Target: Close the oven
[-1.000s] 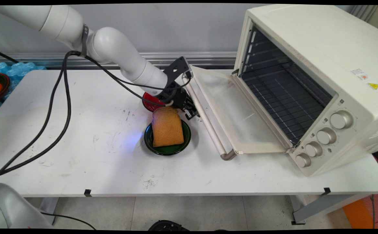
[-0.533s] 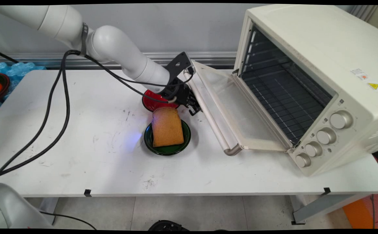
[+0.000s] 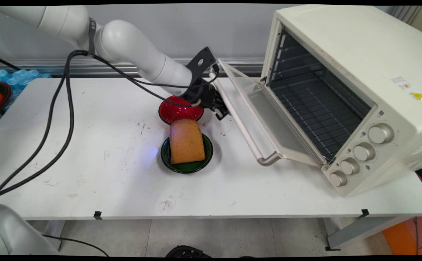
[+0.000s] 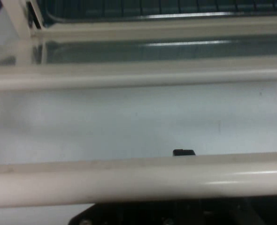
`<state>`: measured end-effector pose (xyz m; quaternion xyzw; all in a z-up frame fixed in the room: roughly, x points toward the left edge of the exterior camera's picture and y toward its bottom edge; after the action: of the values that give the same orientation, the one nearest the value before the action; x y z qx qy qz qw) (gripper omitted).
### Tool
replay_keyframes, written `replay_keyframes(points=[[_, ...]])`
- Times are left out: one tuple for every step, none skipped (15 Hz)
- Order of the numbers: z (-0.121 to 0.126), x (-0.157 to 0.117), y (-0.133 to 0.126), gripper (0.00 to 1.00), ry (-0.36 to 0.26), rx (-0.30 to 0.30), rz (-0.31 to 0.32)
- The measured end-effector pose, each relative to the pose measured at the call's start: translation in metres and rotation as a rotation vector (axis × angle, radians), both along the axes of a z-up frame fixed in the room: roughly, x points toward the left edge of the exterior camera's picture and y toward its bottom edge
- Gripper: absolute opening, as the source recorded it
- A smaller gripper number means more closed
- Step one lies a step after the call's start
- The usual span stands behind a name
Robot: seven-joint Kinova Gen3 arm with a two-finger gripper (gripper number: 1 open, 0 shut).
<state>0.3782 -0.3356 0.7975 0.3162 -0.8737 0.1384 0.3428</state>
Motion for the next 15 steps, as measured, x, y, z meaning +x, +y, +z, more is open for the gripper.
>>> replay_keyframes(points=[[0.003, -0.001, -0.001, 0.00, 0.003, -0.008, 0.001], [0.005, -0.002, -0.003, 0.00, 0.006, -0.014, 0.002], [0.007, -0.004, -0.004, 0.00, 0.010, -0.020, 0.003], [0.010, -0.005, -0.005, 0.00, 0.013, -0.026, 0.004], [0.012, -0.007, -0.007, 0.00, 0.018, -0.033, 0.004], [0.014, -0.009, -0.008, 0.00, 0.022, -0.038, 0.004], [0.015, -0.010, -0.009, 0.00, 0.025, -0.042, 0.004], [0.017, -0.012, -0.011, 0.00, 0.030, -0.047, 0.004], [0.019, -0.015, -0.012, 0.00, 0.037, -0.054, 0.005], [0.021, -0.017, -0.014, 0.00, 0.043, -0.059, 0.006], [0.023, -0.019, -0.016, 0.00, 0.049, -0.065, 0.006], [0.024, -0.021, -0.017, 0.00, 0.053, -0.069, 0.007], [0.026, -0.024, -0.019, 0.00, 0.059, -0.075, 0.008], [0.028, -0.026, -0.021, 0.00, 0.066, -0.082, 0.009], [0.030, -0.029, -0.023, 0.00, 0.074, -0.089, 0.011]])
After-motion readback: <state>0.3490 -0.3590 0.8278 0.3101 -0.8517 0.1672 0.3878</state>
